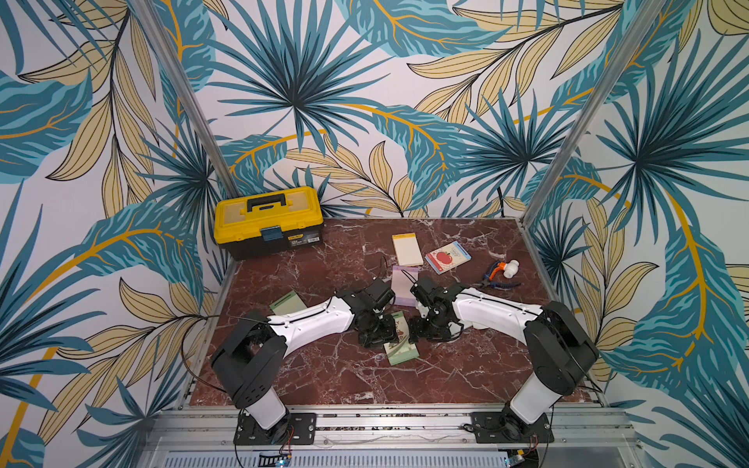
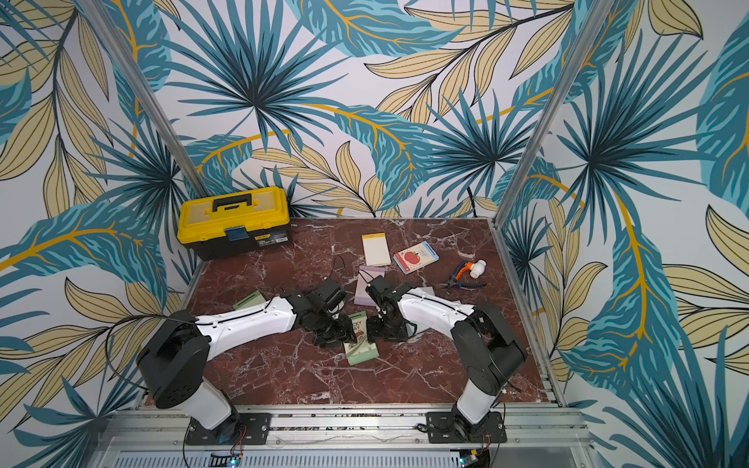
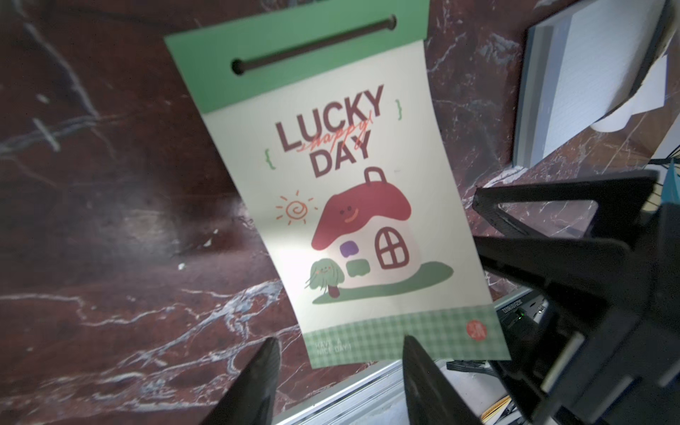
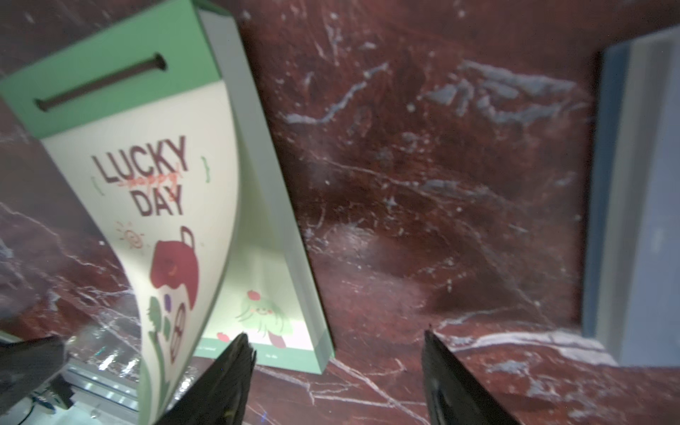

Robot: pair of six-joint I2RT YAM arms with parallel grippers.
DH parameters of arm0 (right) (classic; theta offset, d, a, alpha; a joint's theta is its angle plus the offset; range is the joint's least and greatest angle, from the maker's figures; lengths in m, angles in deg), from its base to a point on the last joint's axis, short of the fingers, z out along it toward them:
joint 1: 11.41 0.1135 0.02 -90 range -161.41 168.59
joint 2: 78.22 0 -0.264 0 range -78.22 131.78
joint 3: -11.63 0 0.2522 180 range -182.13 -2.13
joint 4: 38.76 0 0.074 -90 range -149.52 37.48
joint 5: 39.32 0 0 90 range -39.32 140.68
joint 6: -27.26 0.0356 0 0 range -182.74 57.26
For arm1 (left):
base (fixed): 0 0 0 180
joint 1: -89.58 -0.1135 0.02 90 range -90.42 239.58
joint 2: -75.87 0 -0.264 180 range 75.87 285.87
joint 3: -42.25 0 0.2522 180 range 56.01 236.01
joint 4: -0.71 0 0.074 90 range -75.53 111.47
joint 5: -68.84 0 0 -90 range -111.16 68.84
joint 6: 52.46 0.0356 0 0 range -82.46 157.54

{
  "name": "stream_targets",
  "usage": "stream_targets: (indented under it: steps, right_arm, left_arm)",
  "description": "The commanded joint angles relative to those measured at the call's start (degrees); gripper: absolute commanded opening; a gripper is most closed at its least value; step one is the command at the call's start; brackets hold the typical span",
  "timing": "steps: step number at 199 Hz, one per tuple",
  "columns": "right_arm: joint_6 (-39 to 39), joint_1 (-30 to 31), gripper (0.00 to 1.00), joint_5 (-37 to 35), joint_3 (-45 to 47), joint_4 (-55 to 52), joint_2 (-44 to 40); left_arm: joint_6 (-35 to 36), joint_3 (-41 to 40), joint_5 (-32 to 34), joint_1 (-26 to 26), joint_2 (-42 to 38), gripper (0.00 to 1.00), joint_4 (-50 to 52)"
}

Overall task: Tear off pages from different memo pads
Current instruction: Pick up the memo pad from the center of the board.

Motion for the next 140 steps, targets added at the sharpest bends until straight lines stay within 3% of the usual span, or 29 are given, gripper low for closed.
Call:
stream_targets:
  steps: [1,30,95,114,140]
  right_arm:
    - [3.3,0.3,0.74,2.7,1.5,3.3,-1.9]
    - [5.1,0.3,0.74,2.7,1.3,3.2,-2.0]
    - [5.7,0.3,0.74,4.8,-2.0,1.7,-0.1]
    - [5.3,0.3,0.74,5.8,-2.5,1.6,0.3]
    - [4.0,0.3,0.74,6.6,-3.4,0.2,1.2]
  left_arm:
    - [3.1,1.6,1.3,-0.6,-1.7,0.56,4.1]
    - [6.1,1.9,-0.8,-1.3,-5.6,0.57,2.4]
    - [24.3,2.6,-9.0,-2.9,-9.0,0.55,1.3]
    - [29.8,3.5,-8.6,-2.9,-7.8,0.54,3.7]
    - [35.7,3.3,-2.8,-2.9,-8.2,0.54,4.5]
